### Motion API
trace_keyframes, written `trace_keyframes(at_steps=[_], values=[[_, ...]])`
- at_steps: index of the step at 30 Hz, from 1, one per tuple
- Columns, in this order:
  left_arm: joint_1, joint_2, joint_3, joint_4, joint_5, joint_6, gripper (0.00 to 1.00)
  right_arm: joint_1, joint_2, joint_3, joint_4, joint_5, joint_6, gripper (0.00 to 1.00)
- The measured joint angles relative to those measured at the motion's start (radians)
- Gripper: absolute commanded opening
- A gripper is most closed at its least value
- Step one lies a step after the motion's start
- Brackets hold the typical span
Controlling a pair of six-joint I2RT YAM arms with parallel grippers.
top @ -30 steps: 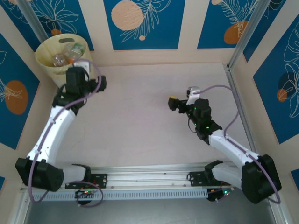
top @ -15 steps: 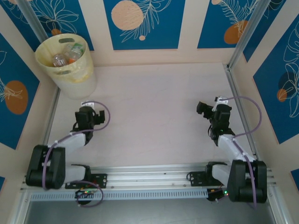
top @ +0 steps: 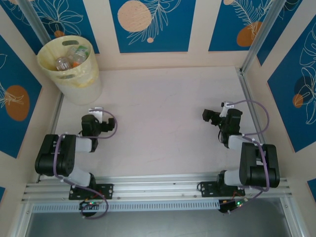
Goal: Put the plastic bottles in the bin
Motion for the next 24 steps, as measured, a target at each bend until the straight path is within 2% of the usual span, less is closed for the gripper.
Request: trace_keyframes(at_steps=[4, 9, 16, 24], values=[[-0.05, 0.008, 0.001, 0.04, -0.136, -0.007, 1.0, 0.04, 0.091, 0.022, 0.069, -0.022, -0.046, 1.0], [-0.058, 0.008, 0.001, 0.065, -0.195, -0.007, 1.0, 0.138, 0.127, -0.038, 0.219, -0.014, -0.123, 0.99], [-0.058, 0.008, 0.001, 0.07, -0.209, -0.006, 1.0, 0.105, 0.156, -0.018, 0.22, 0.038, -0.124, 0.99], [-0.058, 0.008, 0.012, 0.064, -0.189, -0.006, 1.0, 0.108, 0.156, -0.013, 0.219, 0.043, -0.124, 0.99]])
